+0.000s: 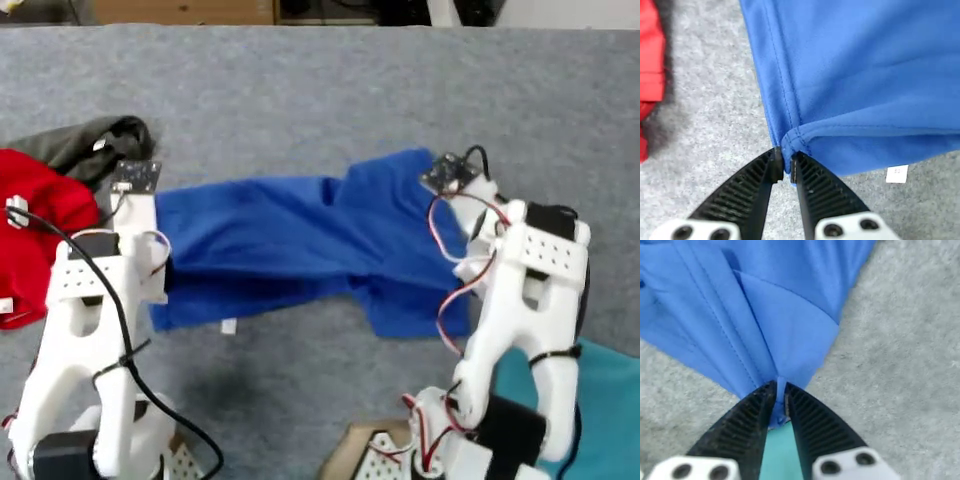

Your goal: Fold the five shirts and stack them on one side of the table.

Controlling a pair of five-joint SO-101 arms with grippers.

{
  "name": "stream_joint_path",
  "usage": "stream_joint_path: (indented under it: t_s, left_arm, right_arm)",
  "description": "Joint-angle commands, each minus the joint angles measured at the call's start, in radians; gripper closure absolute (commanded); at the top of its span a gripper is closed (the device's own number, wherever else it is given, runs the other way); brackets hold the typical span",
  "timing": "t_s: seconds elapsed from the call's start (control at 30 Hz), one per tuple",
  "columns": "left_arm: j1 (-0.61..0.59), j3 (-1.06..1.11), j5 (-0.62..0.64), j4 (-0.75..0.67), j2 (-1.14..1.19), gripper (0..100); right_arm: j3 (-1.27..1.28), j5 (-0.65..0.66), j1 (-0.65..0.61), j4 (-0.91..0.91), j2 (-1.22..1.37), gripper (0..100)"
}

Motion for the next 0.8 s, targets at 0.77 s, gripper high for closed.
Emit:
stream_joint_path:
  t_s: [0.77]
  left_arm:
    - [0.023, 0.091, -0.041, 0.011, -0.025, 98]
  right_arm:
    - [0.206, 0.086, 0.030, -0.210, -0.036, 99.4]
